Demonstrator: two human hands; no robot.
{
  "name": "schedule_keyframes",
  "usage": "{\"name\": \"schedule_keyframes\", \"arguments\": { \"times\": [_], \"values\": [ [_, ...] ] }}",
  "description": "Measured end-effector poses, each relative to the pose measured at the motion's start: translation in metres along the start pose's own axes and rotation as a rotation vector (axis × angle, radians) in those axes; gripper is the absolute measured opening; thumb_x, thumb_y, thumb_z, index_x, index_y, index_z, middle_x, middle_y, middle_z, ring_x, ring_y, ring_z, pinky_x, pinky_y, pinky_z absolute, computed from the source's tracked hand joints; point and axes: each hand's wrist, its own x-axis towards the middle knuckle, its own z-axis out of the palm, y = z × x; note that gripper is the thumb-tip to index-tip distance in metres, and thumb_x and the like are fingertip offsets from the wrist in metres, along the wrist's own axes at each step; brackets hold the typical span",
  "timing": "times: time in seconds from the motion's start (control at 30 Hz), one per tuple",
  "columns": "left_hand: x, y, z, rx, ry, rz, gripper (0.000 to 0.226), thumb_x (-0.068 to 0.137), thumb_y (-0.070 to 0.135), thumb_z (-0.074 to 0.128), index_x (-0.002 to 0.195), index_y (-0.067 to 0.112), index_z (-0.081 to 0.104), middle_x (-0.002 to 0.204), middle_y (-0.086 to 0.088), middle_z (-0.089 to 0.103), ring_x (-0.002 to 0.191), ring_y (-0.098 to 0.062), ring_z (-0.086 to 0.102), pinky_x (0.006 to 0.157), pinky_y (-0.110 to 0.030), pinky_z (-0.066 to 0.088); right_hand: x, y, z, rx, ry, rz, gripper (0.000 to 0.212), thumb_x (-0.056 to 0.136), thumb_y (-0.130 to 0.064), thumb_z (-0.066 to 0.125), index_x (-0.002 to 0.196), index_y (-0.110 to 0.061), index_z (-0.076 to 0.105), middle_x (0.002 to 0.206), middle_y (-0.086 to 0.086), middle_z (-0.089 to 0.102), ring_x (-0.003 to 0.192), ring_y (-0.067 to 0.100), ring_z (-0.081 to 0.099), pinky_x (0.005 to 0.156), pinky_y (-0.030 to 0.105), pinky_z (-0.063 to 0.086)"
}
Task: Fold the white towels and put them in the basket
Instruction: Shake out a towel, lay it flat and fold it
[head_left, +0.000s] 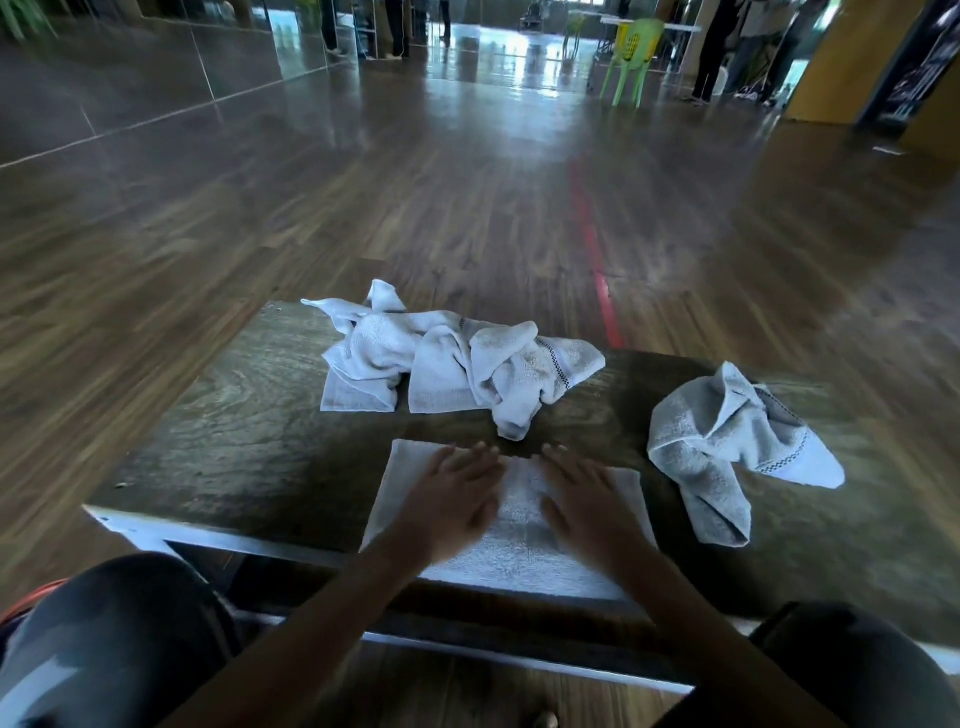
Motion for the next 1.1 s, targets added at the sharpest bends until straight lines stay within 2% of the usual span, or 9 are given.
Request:
{"name": "schedule_keyframes", "arguments": {
  "times": [0.1, 0.27, 0.4, 0.5, 0.57, 0.67, 0.87, 0.97, 1.1],
  "values": [
    [-0.007, 0.005, 0.012, 0.093, -0.175, -0.066, 0.053, 0.095, 0.039, 0.029, 0.134, 0.013, 0.053, 0.140, -0.005, 0.051, 0.131, -0.021, 0.047, 0.102, -0.046, 0.041, -0.006, 0.000, 0.021, -0.046, -0.177, 0.004, 0.068, 0.100, -0.047, 0.006, 0.134, -0.008, 0.051, 0.143, 0.010, 0.046, 0.131, 0.024, 0.046, 0.099, 0.045, 0.045],
    [-0.006, -0.009, 0.008, 0.106, -0.274, -0.199, 0.069, 0.094, 0.051, 0.010, 0.148, 0.011, 0.027, 0.156, -0.006, 0.021, 0.144, -0.024, 0.019, 0.113, -0.049, 0.020, -0.007, 0.026, 0.025, -0.068, -0.120, 0.092, 0.088, 0.083, -0.064, -0.020, 0.150, -0.015, 0.010, 0.156, 0.001, 0.000, 0.146, 0.020, 0.002, 0.114, 0.037, -0.001],
    [-0.004, -0.019, 0.006, 0.124, -0.319, -0.248, 0.074, 0.088, 0.052, -0.009, 0.152, 0.016, 0.001, 0.159, -0.002, -0.007, 0.147, -0.021, -0.007, 0.117, -0.048, -0.001, -0.009, 0.047, 0.017, -0.088, -0.115, 0.208, 0.093, 0.083, -0.066, -0.018, 0.149, -0.016, 0.025, 0.155, 0.004, 0.024, 0.144, 0.022, 0.020, 0.115, 0.044, 0.012],
    [-0.008, -0.037, 0.004, 0.169, -0.312, -0.373, 0.070, 0.092, 0.050, -0.006, 0.152, 0.015, 0.003, 0.160, -0.003, -0.001, 0.147, -0.021, -0.007, 0.114, -0.053, -0.008, -0.008, 0.067, -0.001, -0.170, -0.196, 0.168, 0.090, 0.086, -0.064, -0.014, 0.147, -0.016, 0.031, 0.153, 0.003, 0.032, 0.140, 0.022, 0.032, 0.114, 0.048, 0.016],
    [-0.013, -0.049, -0.001, 0.215, -0.290, -0.456, 0.073, 0.092, 0.051, -0.004, 0.151, 0.011, 0.012, 0.160, -0.007, 0.005, 0.147, -0.022, -0.003, 0.109, -0.055, -0.017, -0.009, 0.084, -0.015, -0.227, -0.225, 0.114, 0.071, 0.095, -0.056, 0.008, 0.138, -0.015, 0.047, 0.145, 0.003, 0.045, 0.129, 0.022, 0.048, 0.112, 0.050, 0.019],
    [-0.016, -0.049, -0.017, 0.219, -0.214, -0.468, 0.078, 0.088, 0.049, -0.003, 0.149, 0.006, 0.021, 0.159, -0.011, 0.013, 0.147, -0.024, 0.002, 0.106, -0.058, -0.020, -0.014, 0.102, -0.028, -0.375, -0.153, 0.049, 0.054, 0.088, -0.041, 0.026, 0.103, -0.015, 0.072, 0.102, 0.004, 0.073, 0.091, 0.023, 0.069, 0.100, 0.047, 0.030],
    [-0.015, 0.055, -0.037, -0.161, -0.128, -0.187, 0.062, 0.089, 0.055, 0.020, 0.132, 0.025, 0.052, 0.146, 0.002, 0.043, 0.140, -0.015, 0.029, 0.110, -0.041, 0.001, -0.009, 0.102, -0.034, -0.209, -0.164, 0.163, 0.036, 0.098, -0.035, 0.037, 0.126, -0.028, 0.057, 0.126, -0.003, 0.057, 0.119, 0.019, 0.049, 0.099, 0.041, 0.024],
    [-0.005, 0.113, -0.019, -0.269, -0.204, -0.058, 0.055, 0.085, 0.056, 0.028, 0.117, 0.028, 0.062, 0.129, 0.008, 0.057, 0.124, -0.012, 0.046, 0.105, -0.038, 0.015, -0.010, 0.105, -0.025, -0.187, -0.166, 0.151, 0.037, 0.099, -0.036, 0.035, 0.128, -0.027, 0.055, 0.127, 0.001, 0.053, 0.119, 0.023, 0.046, 0.094, 0.043, 0.025],
    [0.012, 0.158, 0.012, -0.274, -0.068, 0.042, 0.028, 0.074, 0.052, 0.060, 0.090, 0.029, 0.068, 0.098, 0.010, 0.065, 0.093, -0.015, 0.059, 0.086, -0.035, 0.028, -0.008, 0.109, -0.024, -0.102, -0.175, 0.165, 0.035, 0.098, -0.036, 0.040, 0.128, -0.028, 0.055, 0.127, 0.001, 0.050, 0.122, 0.022, 0.043, 0.098, 0.047, 0.022]
  ]
}}
